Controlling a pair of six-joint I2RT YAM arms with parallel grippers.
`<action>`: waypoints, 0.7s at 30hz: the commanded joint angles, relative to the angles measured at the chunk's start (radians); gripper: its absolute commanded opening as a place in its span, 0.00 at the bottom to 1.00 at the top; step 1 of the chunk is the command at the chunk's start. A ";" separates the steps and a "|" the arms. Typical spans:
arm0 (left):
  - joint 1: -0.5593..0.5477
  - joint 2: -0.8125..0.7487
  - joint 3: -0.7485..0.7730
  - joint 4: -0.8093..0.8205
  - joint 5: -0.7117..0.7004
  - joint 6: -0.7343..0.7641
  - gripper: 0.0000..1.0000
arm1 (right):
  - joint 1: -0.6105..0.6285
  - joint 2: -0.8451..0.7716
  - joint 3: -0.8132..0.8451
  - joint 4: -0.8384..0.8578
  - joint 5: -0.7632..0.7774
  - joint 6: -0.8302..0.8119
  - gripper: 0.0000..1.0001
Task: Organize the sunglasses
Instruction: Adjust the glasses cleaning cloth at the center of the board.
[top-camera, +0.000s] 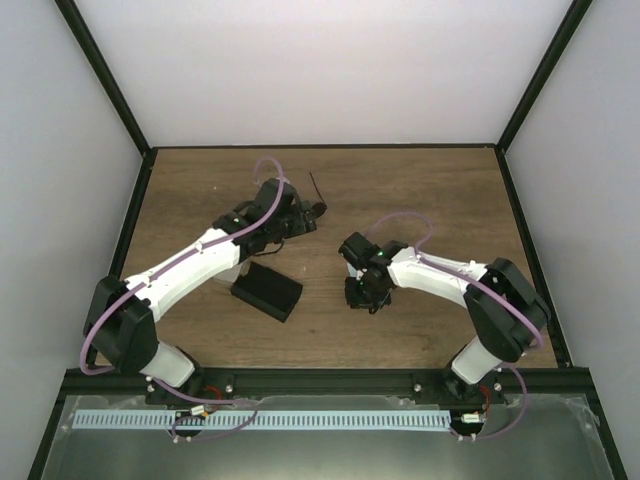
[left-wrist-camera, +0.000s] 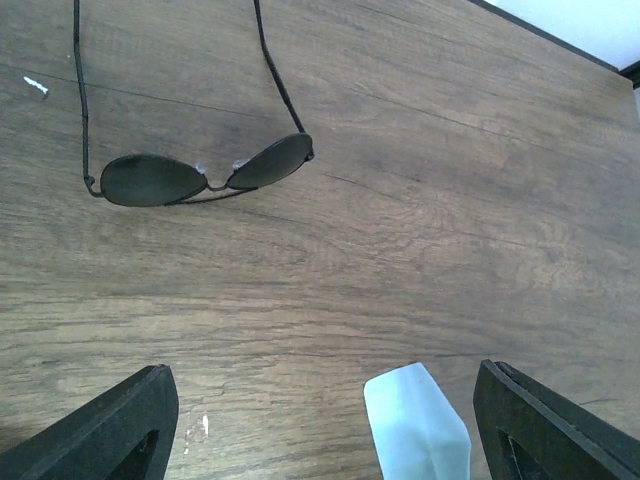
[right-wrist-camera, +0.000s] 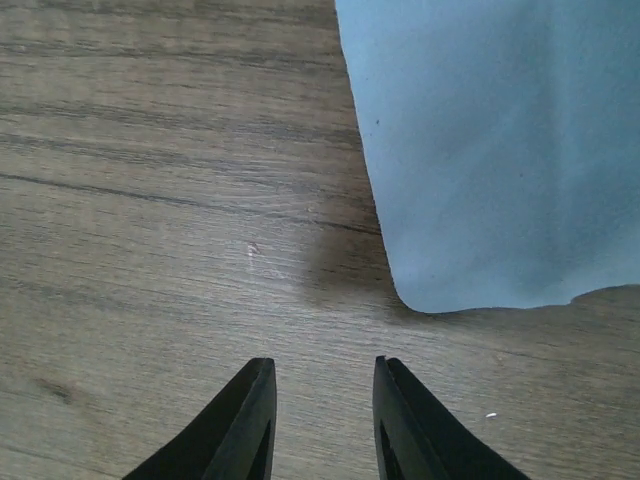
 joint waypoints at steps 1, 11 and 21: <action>0.008 -0.022 0.014 -0.006 0.010 0.040 0.83 | 0.015 0.016 0.013 -0.009 0.025 0.034 0.30; 0.015 -0.029 -0.005 0.020 0.053 0.051 0.83 | 0.012 0.033 0.114 -0.073 0.134 0.034 0.32; 0.017 -0.048 -0.014 -0.007 0.052 0.058 0.83 | -0.009 0.140 0.081 -0.031 0.138 0.000 0.04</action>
